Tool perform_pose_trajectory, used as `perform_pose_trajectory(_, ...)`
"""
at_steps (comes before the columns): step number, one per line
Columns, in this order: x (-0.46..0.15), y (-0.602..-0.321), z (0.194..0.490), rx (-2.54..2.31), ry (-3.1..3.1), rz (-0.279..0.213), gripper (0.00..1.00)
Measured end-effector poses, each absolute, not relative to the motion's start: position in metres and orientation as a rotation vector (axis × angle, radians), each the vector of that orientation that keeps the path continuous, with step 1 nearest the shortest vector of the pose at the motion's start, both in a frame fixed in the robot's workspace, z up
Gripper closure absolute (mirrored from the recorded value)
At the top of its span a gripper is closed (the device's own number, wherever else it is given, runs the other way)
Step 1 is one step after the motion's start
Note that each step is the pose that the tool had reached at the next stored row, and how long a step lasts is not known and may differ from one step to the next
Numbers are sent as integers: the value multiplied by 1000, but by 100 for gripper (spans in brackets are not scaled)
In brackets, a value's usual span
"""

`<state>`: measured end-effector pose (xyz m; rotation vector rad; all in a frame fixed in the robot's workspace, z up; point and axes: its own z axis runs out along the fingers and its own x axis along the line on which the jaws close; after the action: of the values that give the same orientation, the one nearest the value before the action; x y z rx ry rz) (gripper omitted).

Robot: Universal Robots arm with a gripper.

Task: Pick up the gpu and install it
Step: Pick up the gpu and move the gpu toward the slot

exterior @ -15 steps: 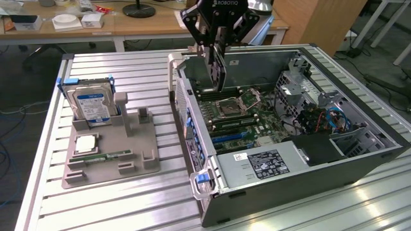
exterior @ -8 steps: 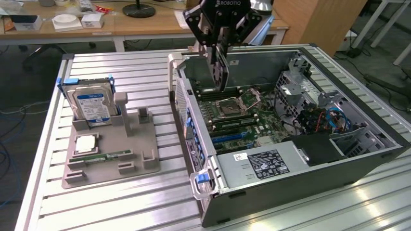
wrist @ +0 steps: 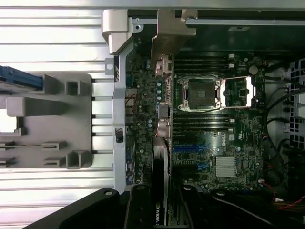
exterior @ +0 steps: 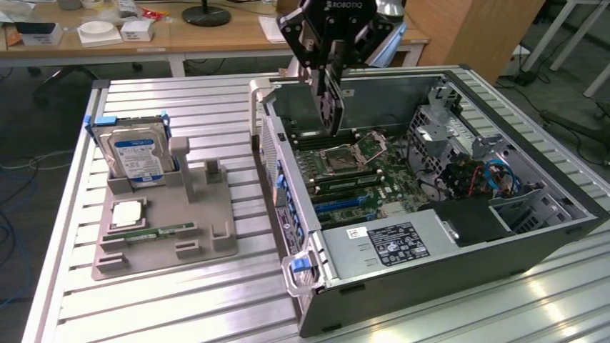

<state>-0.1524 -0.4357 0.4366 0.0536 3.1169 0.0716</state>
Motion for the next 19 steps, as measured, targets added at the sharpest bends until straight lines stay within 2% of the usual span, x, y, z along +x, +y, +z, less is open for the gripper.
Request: perform_pose_trajectory(19,-141,-438,437,54,3117,72,74)
